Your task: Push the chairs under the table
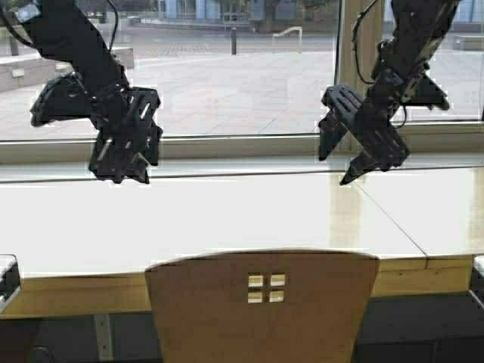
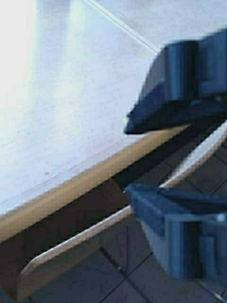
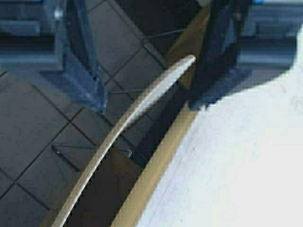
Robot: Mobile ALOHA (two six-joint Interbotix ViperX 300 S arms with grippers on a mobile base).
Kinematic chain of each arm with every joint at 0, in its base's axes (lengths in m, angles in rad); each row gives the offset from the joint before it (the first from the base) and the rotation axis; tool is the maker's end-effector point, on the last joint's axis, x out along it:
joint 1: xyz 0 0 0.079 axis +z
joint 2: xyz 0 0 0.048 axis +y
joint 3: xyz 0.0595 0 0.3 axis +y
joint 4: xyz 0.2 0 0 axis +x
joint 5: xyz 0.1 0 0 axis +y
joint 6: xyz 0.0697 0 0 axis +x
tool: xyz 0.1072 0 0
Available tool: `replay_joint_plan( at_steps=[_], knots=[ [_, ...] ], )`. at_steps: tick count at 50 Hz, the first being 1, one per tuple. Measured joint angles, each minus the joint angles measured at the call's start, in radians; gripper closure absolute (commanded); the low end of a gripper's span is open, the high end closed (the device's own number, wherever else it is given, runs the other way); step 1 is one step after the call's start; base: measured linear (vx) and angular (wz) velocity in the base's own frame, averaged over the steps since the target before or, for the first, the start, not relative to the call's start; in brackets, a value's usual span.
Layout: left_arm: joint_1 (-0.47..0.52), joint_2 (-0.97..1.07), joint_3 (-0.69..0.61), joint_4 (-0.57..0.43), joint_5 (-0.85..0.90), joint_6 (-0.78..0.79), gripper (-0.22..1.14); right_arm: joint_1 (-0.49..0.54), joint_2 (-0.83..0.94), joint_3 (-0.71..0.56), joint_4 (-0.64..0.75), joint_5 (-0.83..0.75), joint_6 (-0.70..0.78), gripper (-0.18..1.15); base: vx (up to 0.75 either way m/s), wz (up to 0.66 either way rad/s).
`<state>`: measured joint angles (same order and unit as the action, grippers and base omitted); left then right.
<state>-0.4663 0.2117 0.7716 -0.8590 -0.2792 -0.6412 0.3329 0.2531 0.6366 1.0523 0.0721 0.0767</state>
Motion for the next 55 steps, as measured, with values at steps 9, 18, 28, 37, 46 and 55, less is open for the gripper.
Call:
replay_joint_plan(
  at_steps=[9, 18, 28, 37, 46, 55],
  knots=[
    [-0.009, -0.153, 0.115, 0.13, -0.021, 0.061, 0.17, -0.011, -0.094, 0.061, -0.233, -0.055, -0.006, 0.09, -0.14, 0.14],
    [0.002, -0.241, 0.178, 0.179, -0.041, 0.098, 0.17, -0.006, -0.155, 0.071, -0.391, -0.061, -0.02, 0.09, -0.16, 0.25],
    [-0.017, -0.255, 0.186, 0.202, -0.041, 0.117, 0.17, -0.006, -0.192, 0.064, -0.534, -0.038, -0.026, 0.09, -0.3, 0.25],
    [-0.014, -0.233, 0.169, 0.236, -0.061, 0.135, 0.17, -0.002, -0.193, 0.057, -0.676, -0.041, -0.041, 0.09, -0.41, 0.25],
    [-0.012, -0.169, 0.121, 0.29, -0.075, 0.147, 0.17, -0.002, -0.176, 0.028, -0.707, -0.048, -0.046, 0.09, -0.38, 0.19],
    [-0.017, -0.117, 0.072, 0.301, -0.08, 0.152, 0.17, -0.006, -0.141, -0.009, -0.739, -0.048, -0.048, 0.09, -0.33, 0.18]
  ],
)
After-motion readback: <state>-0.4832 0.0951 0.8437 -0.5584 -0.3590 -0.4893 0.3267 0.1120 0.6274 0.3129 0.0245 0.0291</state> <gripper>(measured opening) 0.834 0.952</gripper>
